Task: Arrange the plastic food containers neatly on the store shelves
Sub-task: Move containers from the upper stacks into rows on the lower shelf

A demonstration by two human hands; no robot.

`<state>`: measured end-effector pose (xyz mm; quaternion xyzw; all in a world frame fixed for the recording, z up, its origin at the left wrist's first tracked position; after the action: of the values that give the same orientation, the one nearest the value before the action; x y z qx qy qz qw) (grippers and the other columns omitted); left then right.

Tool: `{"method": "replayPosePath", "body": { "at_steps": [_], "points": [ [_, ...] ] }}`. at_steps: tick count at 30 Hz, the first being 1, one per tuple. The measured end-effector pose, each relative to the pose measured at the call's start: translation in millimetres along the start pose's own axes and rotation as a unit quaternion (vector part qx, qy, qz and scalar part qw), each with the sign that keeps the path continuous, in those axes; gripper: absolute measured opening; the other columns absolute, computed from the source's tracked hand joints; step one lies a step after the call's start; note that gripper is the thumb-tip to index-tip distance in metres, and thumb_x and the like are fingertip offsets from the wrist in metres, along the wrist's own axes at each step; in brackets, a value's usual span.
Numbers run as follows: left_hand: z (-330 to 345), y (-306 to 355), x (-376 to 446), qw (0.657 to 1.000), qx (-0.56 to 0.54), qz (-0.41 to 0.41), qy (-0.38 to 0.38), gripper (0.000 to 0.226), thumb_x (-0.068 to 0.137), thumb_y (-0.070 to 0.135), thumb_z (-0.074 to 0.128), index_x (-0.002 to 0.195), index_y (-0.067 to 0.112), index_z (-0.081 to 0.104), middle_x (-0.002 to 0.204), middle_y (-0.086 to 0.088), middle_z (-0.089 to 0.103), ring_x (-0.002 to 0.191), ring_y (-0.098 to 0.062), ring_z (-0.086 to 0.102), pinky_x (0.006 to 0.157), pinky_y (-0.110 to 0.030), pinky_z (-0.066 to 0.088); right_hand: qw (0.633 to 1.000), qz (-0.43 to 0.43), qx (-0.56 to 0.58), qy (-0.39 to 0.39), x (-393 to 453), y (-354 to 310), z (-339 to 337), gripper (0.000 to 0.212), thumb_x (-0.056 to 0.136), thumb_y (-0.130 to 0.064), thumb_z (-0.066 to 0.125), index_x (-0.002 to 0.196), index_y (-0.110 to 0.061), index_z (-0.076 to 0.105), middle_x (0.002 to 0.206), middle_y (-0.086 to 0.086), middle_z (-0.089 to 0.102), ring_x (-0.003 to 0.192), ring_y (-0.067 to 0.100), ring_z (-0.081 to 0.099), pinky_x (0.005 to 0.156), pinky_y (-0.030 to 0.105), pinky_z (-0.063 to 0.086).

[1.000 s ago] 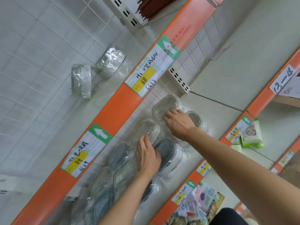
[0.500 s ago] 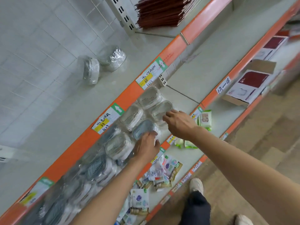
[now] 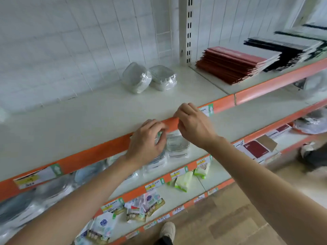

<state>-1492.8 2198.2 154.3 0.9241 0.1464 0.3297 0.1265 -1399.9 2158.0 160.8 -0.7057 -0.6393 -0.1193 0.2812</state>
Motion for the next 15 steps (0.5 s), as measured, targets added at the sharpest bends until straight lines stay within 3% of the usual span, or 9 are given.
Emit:
{"method": "replayPosePath", "body": {
  "at_steps": [5,10,13,15],
  "points": [
    [-33,-69,46,0.998,-0.013,-0.062,0.005,0.013,0.082,0.004,0.059,0.093,0.004,0.067,0.09,-0.005,0.066,0.085,-0.02,0.061,0.073,-0.031,0.049,0.999,0.023,-0.026,0.004,70,13,17,0.026,0.075,0.006,0.056,0.097,0.001,0.068,0.097,0.016,0.061,0.093,0.036,0.057,0.067,0.035,0.041],
    [-38,-141,92,0.995,0.024,-0.101,-0.011,0.029,0.083,0.009,0.063,0.111,0.003,0.062,0.111,-0.012,0.057,0.105,-0.027,0.055,0.087,-0.031,0.043,0.991,0.089,-0.093,-0.047,129,43,52,0.04,0.087,-0.02,0.055,0.125,-0.01,0.053,0.13,0.008,0.047,0.122,0.027,0.038,0.091,0.035,0.032],
    [-30,-172,120,0.99,0.022,-0.138,-0.028,0.054,0.085,0.027,0.066,0.131,0.005,0.047,0.127,-0.016,0.042,0.122,-0.031,0.042,0.101,-0.028,0.031,0.977,0.15,-0.118,-0.094,151,68,67,0.054,0.088,-0.038,0.057,0.134,-0.015,0.042,0.148,0.009,0.025,0.134,0.028,0.022,0.102,0.038,0.027],
    [-16,-195,136,0.976,-0.027,-0.208,-0.058,0.07,0.085,0.047,0.063,0.142,0.021,0.033,0.141,-0.014,0.026,0.133,-0.031,0.029,0.109,-0.032,0.025,0.962,0.197,-0.113,-0.151,158,84,79,0.054,0.089,-0.046,0.055,0.135,-0.022,0.04,0.152,0.013,0.011,0.139,0.031,0.012,0.108,0.041,0.023]
  ]
}}
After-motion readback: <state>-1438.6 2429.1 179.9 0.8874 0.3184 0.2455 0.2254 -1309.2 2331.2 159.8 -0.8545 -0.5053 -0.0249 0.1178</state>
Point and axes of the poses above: each hand's wrist, its own x-axis towards the middle knuckle, its own z-axis out of the palm, y = z × x, the point moved 10 cm from there along x, towards the middle knuckle
